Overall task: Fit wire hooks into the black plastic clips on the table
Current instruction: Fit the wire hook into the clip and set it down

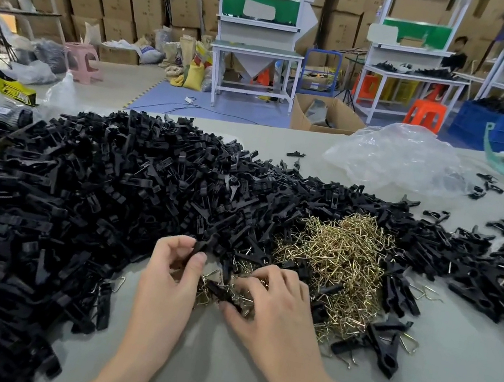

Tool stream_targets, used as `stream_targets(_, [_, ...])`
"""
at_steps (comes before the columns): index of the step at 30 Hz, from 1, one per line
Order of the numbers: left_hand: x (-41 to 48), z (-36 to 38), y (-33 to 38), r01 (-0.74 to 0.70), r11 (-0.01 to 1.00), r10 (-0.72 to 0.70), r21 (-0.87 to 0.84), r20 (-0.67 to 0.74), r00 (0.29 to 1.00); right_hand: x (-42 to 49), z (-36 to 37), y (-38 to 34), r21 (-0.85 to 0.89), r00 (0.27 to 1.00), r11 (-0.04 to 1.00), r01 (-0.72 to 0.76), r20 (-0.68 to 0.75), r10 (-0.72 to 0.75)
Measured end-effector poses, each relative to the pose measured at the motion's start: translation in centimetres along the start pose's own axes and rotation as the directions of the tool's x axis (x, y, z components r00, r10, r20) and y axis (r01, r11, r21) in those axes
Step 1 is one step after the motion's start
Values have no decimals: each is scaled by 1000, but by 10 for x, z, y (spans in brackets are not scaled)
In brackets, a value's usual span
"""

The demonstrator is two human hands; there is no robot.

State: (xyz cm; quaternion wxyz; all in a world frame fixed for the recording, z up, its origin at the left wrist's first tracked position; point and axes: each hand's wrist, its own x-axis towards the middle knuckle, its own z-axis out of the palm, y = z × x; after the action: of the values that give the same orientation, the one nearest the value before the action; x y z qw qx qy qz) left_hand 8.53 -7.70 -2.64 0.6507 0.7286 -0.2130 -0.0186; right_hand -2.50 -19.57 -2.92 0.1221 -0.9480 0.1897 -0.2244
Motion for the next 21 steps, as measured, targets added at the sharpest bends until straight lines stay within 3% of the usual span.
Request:
stream_targets(5, [-2, 2, 2, -54, 998, 51, 44, 64, 997, 0, -1, 2, 2, 1000, 1000, -1, -29, 1])
stream_targets(10, [-12, 1, 8, -225, 968, 203, 113, 180, 963, 3, -8, 2, 239, 995, 971, -19, -86, 41])
stream_targets(13, [-16, 2, 11, -331, 931, 283, 155, 266, 921, 2, -14, 0, 630, 984, 767, -123, -19, 174])
stream_targets(16, [-19, 3, 10, -221, 974, 195, 47, 315, 929, 4, -22, 0, 861, 969, 458, -220, 139, 205])
stream_targets(19, [-20, 5, 11, -146, 989, 150, -38, 298, 943, 6, -25, 1, 911, 967, 341, -232, 179, 179])
stream_targets(21, [-19, 5, 13, -144, 987, 157, -67, 250, 956, 7, -24, 0, 910, 965, 339, -240, 186, 185])
